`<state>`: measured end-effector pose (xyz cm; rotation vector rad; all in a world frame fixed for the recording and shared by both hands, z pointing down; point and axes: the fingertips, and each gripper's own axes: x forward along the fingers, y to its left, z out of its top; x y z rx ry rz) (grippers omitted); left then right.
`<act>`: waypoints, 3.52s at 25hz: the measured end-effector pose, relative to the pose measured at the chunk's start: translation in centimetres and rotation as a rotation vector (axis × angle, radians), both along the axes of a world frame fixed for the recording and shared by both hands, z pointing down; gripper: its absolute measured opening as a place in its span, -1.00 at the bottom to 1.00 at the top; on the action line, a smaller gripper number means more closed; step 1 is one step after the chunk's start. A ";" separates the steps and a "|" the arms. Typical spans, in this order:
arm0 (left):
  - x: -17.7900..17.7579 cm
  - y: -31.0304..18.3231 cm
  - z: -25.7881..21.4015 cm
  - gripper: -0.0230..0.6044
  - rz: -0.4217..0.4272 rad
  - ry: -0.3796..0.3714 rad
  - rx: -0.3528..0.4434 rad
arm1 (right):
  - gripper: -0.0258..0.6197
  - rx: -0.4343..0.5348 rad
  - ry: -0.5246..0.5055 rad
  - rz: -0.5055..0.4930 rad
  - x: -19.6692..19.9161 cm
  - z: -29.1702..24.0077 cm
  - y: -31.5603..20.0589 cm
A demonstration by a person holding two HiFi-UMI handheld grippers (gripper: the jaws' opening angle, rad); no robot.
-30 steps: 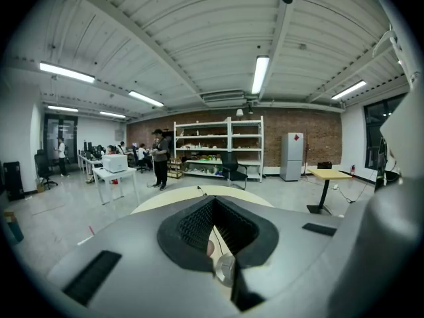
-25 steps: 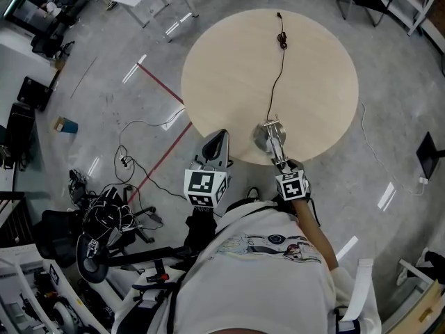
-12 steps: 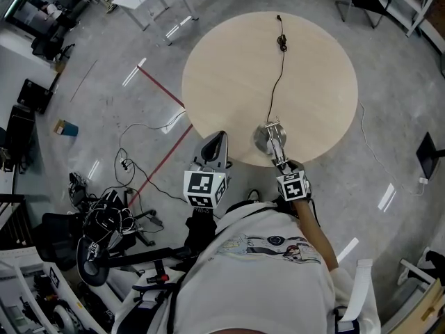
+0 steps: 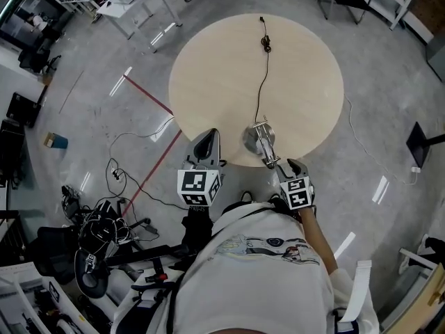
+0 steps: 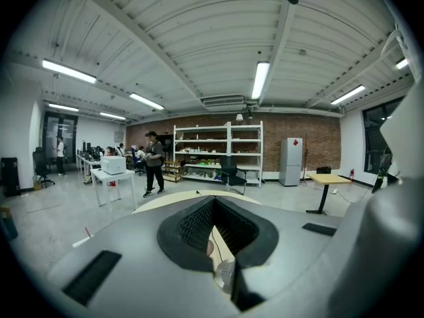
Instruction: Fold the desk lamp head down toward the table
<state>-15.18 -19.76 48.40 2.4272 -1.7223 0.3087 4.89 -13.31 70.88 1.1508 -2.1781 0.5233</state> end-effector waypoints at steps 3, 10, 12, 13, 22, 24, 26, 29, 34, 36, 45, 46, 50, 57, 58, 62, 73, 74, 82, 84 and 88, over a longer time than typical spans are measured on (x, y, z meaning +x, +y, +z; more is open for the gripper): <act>0.7 -0.1 -0.3 -0.93 0.018 0.003 0.006 | -0.57 0.093 0.005 0.055 1.5 -2.9 -1.2; 1.7 -0.5 -1.2 -0.93 0.040 0.004 0.032 | -0.90 0.297 -0.018 0.156 3.2 -10.4 -4.3; 1.8 -0.7 -1.6 -0.93 0.043 0.002 0.043 | -0.90 0.346 -0.023 0.171 3.4 -12.4 -5.0; 1.8 -0.9 -1.8 -0.93 0.042 0.002 0.048 | -0.90 0.370 -0.027 0.178 3.4 -13.4 -5.4; 1.7 -1.7 -1.9 -0.93 0.038 0.007 0.072 | -0.90 0.518 -0.088 0.244 3.3 -20.6 -7.6; 1.7 -2.0 -1.9 -0.93 0.037 0.009 0.078 | -0.90 0.536 -0.099 0.248 3.4 -21.3 -7.9; 1.6 -2.0 -2.0 -0.93 0.034 0.011 0.083 | -0.90 0.551 -0.110 0.251 3.5 -22.0 -7.9; 1.5 -2.0 -2.2 -0.93 0.030 0.015 0.092 | -0.90 0.566 -0.126 0.256 3.6 -22.8 -7.8; 1.3 -1.9 -2.4 -0.93 0.018 0.017 0.098 | -0.90 0.581 -0.140 0.250 3.3 -24.1 -7.7; 1.4 -2.0 -2.6 -0.93 0.017 0.017 0.104 | -0.90 0.593 -0.145 0.245 3.3 -24.5 -7.6; 1.7 -1.7 -2.8 -0.93 0.027 0.013 0.112 | -0.90 0.593 -0.164 0.266 3.4 -25.3 -7.3; 1.8 -1.7 -2.7 -0.93 0.028 0.013 0.111 | -0.90 0.592 -0.165 0.267 3.4 -25.2 -7.4; 1.8 -1.6 -2.8 -0.93 0.030 0.016 0.110 | -0.90 0.595 -0.166 0.270 3.5 -25.3 -7.1; 2.1 -1.4 -3.0 -0.93 0.033 0.016 0.110 | -0.90 0.601 -0.166 0.270 3.7 -25.6 -7.1; 2.2 -1.4 -3.0 -0.93 0.034 0.016 0.110 | -0.90 0.602 -0.167 0.269 3.7 -25.7 -7.0; 2.3 -1.4 -3.1 -0.93 0.033 0.015 0.110 | -0.90 0.603 -0.165 0.273 3.8 -25.7 -7.0; 2.6 -1.3 -2.8 -0.93 0.031 0.017 0.102 | -0.91 0.615 -0.144 0.290 4.7 -25.8 -6.9; 2.7 -1.4 -2.8 -0.93 0.031 0.017 0.101 | -0.91 0.616 -0.144 0.290 4.8 -25.8 -6.9; 2.4 -1.3 -2.6 -0.93 0.025 0.019 0.100 | -0.91 0.616 -0.146 0.284 4.4 -25.7 -6.9; 2.4 -1.3 -2.6 -0.93 0.023 0.020 0.100 | -0.91 0.615 -0.145 0.283 4.5 -25.6 -7.0; 2.5 -1.2 -2.4 -0.93 0.022 0.021 0.099 | -0.91 0.612 -0.144 0.283 4.5 -25.4 -6.9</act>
